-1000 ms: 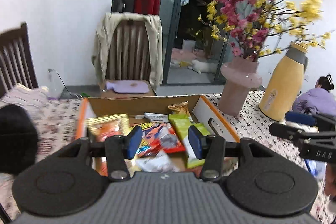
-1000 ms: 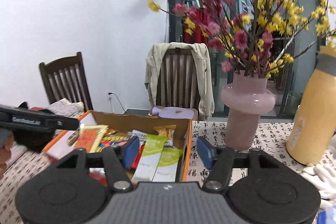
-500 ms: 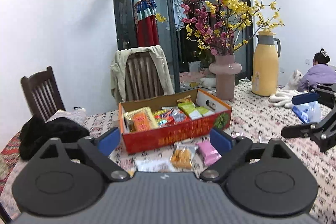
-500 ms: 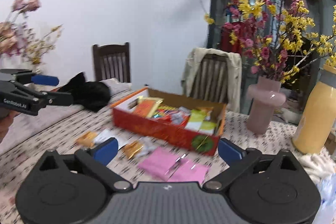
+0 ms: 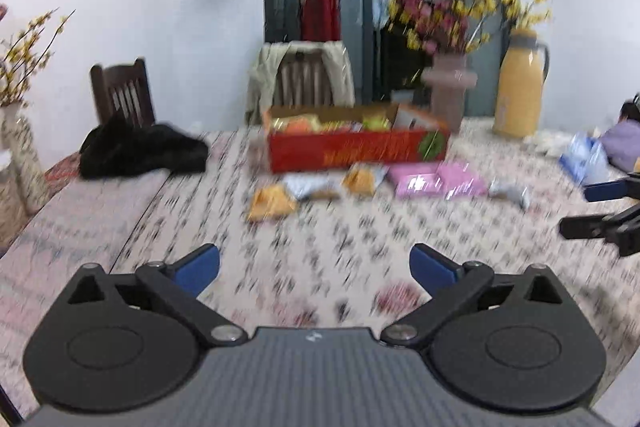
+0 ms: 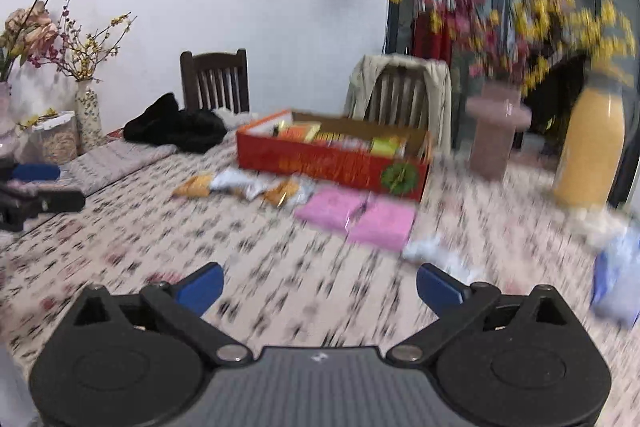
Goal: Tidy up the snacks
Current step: 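Move both tools back from the box to the loose packets, then grasp a yellow cracker packet with the left tool while the right tool grasps a white packet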
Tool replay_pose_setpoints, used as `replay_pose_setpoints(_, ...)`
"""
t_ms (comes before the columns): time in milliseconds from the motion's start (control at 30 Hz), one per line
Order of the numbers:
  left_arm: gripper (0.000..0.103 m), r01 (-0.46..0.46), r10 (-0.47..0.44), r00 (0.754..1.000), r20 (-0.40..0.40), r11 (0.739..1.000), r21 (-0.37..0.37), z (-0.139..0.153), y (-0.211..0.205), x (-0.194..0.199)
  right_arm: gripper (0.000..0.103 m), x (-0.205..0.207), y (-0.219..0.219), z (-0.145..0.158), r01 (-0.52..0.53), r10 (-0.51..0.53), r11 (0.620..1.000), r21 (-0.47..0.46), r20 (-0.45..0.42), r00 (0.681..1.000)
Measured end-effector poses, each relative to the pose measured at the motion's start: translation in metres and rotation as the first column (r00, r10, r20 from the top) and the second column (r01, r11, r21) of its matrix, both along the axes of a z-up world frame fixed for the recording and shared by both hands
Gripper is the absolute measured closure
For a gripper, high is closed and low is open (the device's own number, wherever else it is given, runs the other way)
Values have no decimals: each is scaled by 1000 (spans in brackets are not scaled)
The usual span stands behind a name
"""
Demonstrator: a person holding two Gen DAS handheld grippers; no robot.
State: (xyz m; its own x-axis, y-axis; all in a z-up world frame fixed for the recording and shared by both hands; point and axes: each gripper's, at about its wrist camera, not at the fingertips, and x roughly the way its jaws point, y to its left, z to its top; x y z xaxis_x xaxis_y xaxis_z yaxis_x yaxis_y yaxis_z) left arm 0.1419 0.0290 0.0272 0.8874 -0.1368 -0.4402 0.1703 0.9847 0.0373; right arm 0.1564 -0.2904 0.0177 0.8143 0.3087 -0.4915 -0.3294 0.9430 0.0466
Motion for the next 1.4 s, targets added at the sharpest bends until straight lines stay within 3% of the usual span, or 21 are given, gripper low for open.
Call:
replay_pose_setpoints(167, 0, -11, 11, 1000, -23, 1000, 2, -4, 8, 0, 0, -11, -10, -25, 67, -65, 997, 32, -70, 995)
replay_pose_setpoints(600, 0, -25, 26, 996, -86, 1000, 4, -16, -2, 30, 0, 7, -17, -34, 93, -92, 996, 13, -96, 991)
replay_pose_setpoints(800, 0, -56, 59, 994, -95, 998, 29, -13, -3, 76, 0, 34, -28, -20, 92, -95, 994, -52, -62, 993)
replay_pose_setpoints(967, 1, -127, 121, 982, -143, 991, -38, -19, 4, 135, 0, 83, -49, -13, 173, -181, 976, -130, -49, 982)
replay_pose_setpoints(1033, 5, -146, 140, 977, -158, 989, -25, -26, 6, 159, 0, 103, -56, -17, 191, -201, 969, -156, -54, 978)
replay_pose_setpoints(1267, 9, -144, 146, 971, -192, 989, 23, -49, 6, 216, 13, 161, -76, -47, 189, -213, 967, -169, -139, 967)
replay_pose_setpoints(1400, 18, -140, 153, 968, -201, 987, 75, -57, 3, 242, 23, 178, -80, -58, 187, -208, 973, -138, -159, 965)
